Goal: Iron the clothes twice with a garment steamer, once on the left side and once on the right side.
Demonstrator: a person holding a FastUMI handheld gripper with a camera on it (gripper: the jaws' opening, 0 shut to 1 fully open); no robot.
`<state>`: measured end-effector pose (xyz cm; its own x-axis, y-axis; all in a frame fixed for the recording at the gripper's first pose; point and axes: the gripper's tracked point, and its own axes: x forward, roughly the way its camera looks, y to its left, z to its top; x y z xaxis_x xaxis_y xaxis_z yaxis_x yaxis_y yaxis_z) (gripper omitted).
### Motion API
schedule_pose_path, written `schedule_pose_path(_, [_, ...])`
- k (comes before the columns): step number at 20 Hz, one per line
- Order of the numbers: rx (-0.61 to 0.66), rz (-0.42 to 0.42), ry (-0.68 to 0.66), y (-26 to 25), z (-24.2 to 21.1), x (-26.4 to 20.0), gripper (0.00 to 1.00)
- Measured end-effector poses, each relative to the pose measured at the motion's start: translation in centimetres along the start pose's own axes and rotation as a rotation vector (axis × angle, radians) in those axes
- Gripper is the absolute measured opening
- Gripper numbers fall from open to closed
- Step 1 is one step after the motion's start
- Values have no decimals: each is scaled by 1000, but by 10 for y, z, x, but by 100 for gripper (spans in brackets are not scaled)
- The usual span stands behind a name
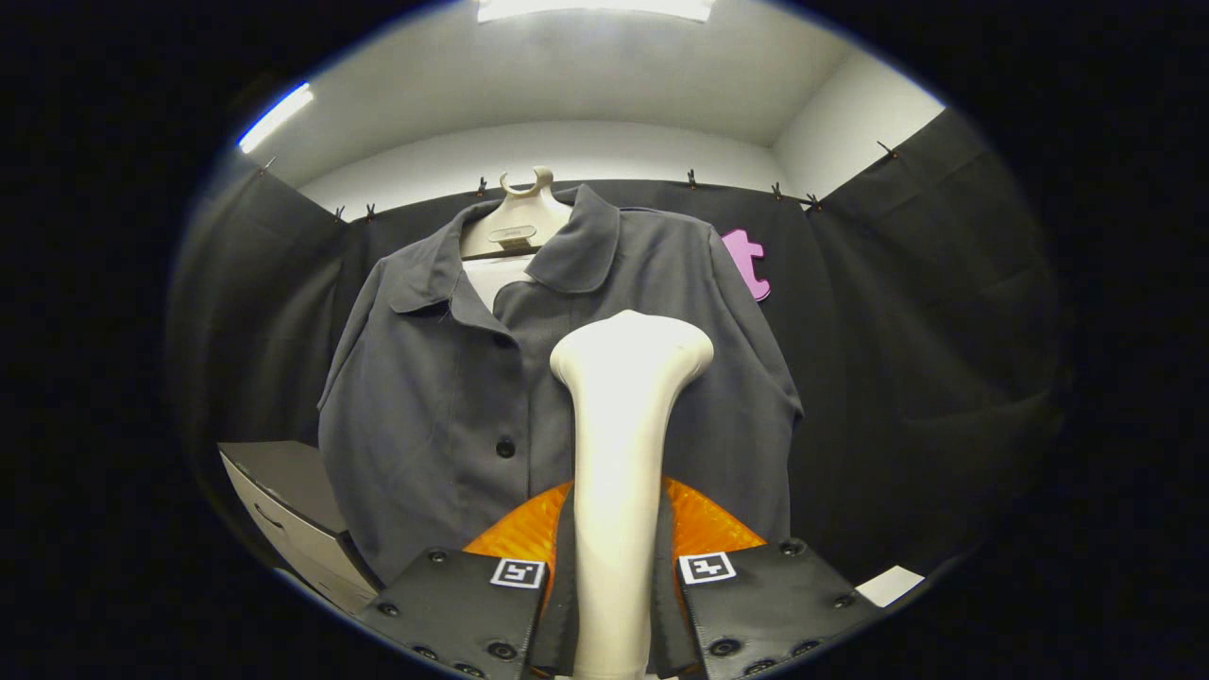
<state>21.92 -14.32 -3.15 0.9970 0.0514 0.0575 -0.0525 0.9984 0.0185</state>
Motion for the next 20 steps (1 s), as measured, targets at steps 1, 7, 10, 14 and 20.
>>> schedule_pose_path(1, [6,0,2,0,-2,-1,38])
schedule_pose_path(7, [-3,-13,21,0,-22,-8,38])
schedule_pose_path(10, [-13,-16,40,2,-37,-15,38])
schedule_pose_path(14, [-26,-21,59,2,-55,-26,38])
schedule_pose_path(20, [-8,-28,104,-1,-89,-42,38])
